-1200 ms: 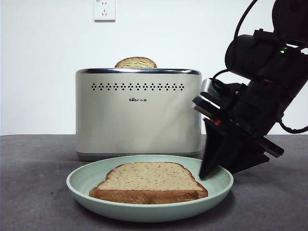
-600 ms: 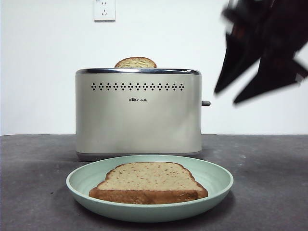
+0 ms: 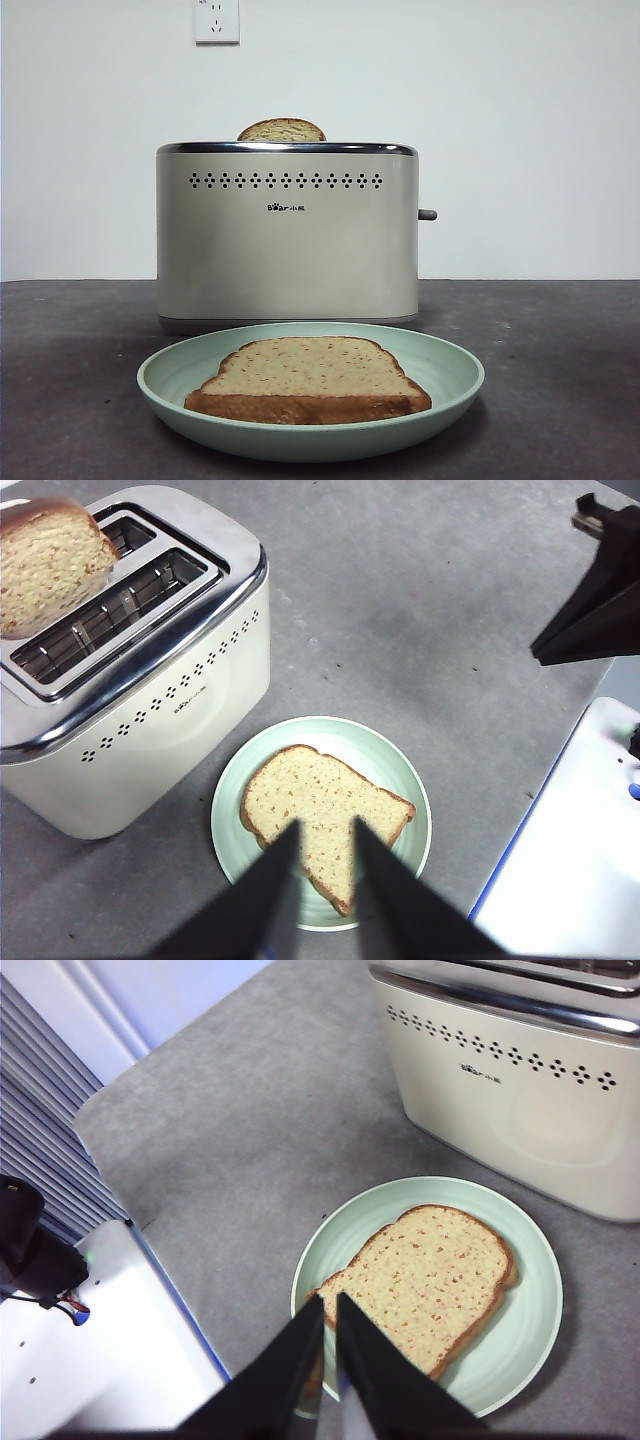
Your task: Take the bread from the toaster,put the bread on the plate,put the plate on the table
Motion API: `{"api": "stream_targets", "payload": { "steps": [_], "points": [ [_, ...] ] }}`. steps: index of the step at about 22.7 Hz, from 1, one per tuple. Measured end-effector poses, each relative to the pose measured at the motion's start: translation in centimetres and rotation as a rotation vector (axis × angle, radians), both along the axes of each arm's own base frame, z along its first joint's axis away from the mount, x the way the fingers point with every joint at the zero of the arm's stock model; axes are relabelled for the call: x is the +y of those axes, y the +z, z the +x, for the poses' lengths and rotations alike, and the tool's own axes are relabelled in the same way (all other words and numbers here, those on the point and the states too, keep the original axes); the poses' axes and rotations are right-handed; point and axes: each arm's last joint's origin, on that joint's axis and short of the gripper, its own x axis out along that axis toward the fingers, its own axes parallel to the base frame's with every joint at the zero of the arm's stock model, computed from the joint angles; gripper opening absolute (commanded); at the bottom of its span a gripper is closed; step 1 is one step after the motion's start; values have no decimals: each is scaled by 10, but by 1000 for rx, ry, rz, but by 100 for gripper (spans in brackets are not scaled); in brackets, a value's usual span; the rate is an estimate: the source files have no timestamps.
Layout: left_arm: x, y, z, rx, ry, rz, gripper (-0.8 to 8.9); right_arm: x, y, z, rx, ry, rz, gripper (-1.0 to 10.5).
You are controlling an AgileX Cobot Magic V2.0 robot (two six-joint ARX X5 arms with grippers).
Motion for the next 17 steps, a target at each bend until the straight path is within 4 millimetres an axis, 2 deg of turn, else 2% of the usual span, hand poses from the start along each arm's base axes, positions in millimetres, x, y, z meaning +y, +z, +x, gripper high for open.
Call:
{"api": "stream_targets", "payload": {
  "steps": [17],
  "points": [
    [-1,3,2,-29,1,-23,8,-2,1,0,-19,-43,-13,4]
  ]
}}
